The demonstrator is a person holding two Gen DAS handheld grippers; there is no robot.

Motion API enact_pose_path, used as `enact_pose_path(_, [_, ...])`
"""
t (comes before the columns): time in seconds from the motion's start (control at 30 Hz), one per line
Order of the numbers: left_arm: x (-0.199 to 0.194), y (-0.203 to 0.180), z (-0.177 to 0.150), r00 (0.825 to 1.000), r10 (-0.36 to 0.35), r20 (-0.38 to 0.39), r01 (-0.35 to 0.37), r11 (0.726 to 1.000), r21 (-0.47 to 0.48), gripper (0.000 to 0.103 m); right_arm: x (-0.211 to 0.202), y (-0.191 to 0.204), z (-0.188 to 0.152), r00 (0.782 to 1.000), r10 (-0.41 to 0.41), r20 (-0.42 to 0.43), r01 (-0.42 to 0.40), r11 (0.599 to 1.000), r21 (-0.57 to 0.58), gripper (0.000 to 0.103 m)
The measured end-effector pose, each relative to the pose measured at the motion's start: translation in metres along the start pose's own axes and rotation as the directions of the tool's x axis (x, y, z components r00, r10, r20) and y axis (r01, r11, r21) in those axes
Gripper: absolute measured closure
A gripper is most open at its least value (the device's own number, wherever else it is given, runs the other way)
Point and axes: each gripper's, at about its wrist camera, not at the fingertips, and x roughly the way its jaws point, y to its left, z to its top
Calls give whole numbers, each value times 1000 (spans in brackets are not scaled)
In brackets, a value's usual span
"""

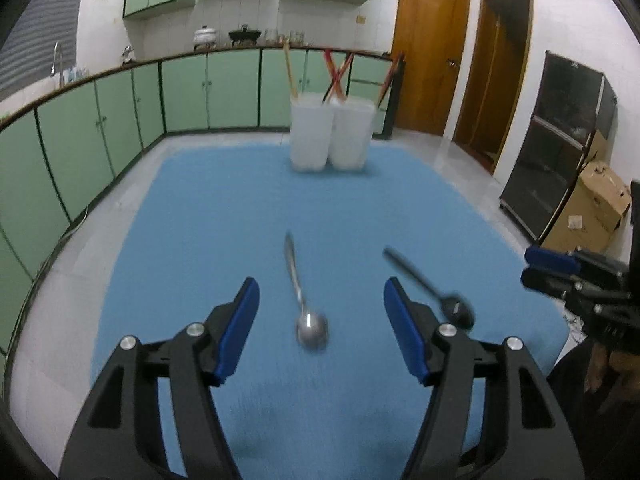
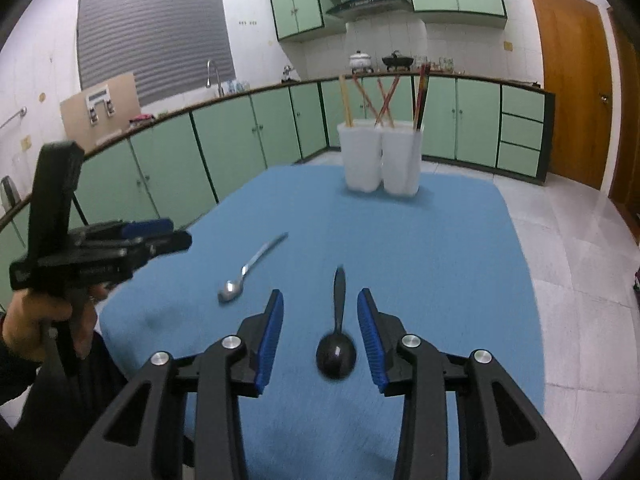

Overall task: Organize utensils
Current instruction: 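Move both open tools down toward the silver and black spoons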

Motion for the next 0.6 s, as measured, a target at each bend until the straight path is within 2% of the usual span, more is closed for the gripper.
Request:
enact_pose_path(0.1, [16,3,-26,998,-11,-56,9,999,-42,40,14,1,-22,999,-3,-48,3,1000,8,65])
enact_pose_path(0.2, [31,-1,-33,997,-25,-73,22,999,-33,42,30,-1,-41,996,4,-92,-2,1000,22,65])
enact_pose_path(0.23, [38,-2,-35,996,-25,-85,22,999,-37,46,34,-2,-45,995,10,-102,-6,999,35,65])
enact_pose_path(0.33, [53,1,-34,994,-25,-108,19,998,-58,53,39,-6,-49,995,9,-104,-3,998,58,65])
enact_pose_path(0.6, [69,-4,-33,994,7,-105,-13,998,-62,54,45,-15,-49,994,14,-105,-5,996,87,65])
